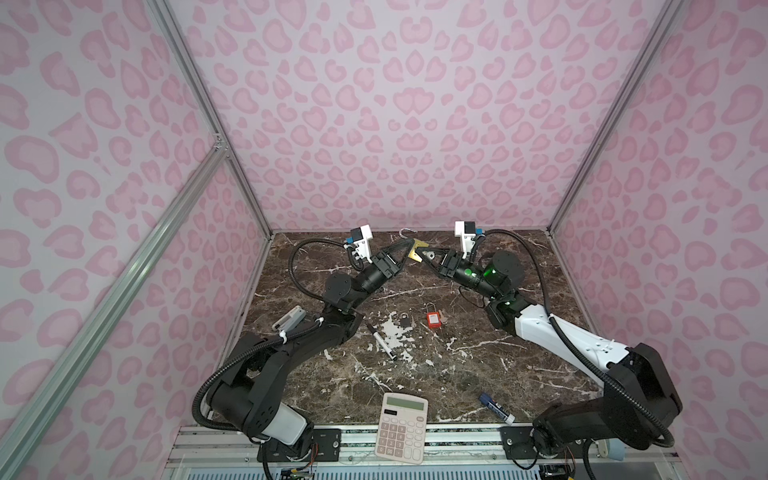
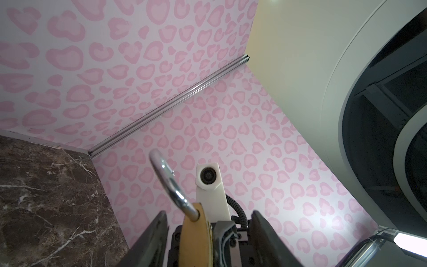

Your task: Lock with the key

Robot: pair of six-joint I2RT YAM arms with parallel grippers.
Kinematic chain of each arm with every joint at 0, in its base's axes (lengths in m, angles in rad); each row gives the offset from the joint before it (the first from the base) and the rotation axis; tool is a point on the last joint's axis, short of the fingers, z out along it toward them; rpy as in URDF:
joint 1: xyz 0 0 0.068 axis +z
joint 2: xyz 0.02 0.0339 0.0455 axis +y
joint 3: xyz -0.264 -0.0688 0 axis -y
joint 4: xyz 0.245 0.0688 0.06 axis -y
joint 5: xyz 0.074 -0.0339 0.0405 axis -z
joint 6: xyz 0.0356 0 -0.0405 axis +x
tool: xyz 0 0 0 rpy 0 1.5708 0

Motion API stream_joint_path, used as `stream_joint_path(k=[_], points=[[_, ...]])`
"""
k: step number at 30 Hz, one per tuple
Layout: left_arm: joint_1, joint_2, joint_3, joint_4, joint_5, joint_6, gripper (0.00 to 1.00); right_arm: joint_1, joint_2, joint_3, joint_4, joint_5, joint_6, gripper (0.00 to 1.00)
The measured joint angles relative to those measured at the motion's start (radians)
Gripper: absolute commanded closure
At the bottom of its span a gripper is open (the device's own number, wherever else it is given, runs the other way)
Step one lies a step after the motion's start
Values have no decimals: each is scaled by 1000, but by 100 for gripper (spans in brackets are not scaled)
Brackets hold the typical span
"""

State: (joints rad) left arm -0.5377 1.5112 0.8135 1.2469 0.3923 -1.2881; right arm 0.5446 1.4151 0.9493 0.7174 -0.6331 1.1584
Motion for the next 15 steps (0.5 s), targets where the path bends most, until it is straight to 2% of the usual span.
stream_joint_path(k=[6,15], points=[[31,-44,-39,-44,-5,19,41,-24,-53,-28,-79,-13,-44,100],[52,-72,-46,-82,5,38,42,-32,-122,-13,-365,-23,-217,100]])
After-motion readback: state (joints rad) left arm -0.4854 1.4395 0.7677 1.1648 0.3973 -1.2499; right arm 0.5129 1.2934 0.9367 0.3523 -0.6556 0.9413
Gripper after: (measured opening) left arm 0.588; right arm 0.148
